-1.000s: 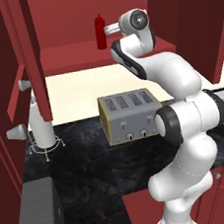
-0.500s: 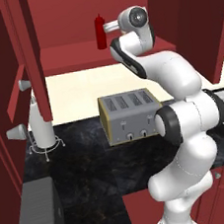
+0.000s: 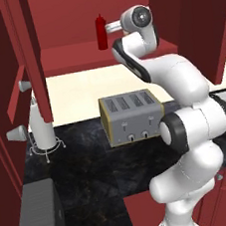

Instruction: There are various items on the counter. Only move the condiments/shakers into the cabinet.

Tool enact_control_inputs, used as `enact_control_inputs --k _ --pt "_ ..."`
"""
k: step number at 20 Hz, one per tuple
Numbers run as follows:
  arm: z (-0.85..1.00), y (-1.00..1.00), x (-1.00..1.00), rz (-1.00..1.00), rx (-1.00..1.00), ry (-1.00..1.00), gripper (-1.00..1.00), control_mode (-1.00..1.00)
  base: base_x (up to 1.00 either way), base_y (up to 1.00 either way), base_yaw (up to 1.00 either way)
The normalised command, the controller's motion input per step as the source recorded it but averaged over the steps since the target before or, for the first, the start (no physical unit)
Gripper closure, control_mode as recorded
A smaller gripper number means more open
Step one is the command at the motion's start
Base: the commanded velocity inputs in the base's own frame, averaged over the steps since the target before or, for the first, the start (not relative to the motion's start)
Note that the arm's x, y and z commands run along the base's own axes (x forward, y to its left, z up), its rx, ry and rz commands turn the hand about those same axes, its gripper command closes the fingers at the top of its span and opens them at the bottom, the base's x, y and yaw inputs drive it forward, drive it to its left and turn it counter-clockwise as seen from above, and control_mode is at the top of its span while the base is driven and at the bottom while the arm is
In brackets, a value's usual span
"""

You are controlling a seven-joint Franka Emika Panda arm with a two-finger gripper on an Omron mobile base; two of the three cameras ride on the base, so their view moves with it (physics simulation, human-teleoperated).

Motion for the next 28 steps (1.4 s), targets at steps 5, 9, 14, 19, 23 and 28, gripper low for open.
enact_control_inputs --k 5,9,14,19,23,28 --pt "0.00 0.00 -0.80 0.00 0.00 -0.02 -1.00 -1.00 0.00 0.00 0.00" --pt "0.00 0.00 -0.98 0.00 0.00 -0.09 -1.00 -1.00 0.00 0.00 0.00" --pt "-0.02 0.09 -1.00 0.00 0.00 -0.14 -1.00 -1.00 0.00 0.00 0.00" --pt "-0.08 0.20 -1.00 0.00 0.00 -0.14 -1.00 -1.00 0.00 0.00 0.00" --pt "-0.20 0.28 -1.00 0.00 0.00 -0.07 -1.00 -1.00 0.00 0.00 0.00" --pt "-0.43 0.29 -1.00 0.00 0.00 0.01 -1.00 -1.00 0.00 0.00 0.00"
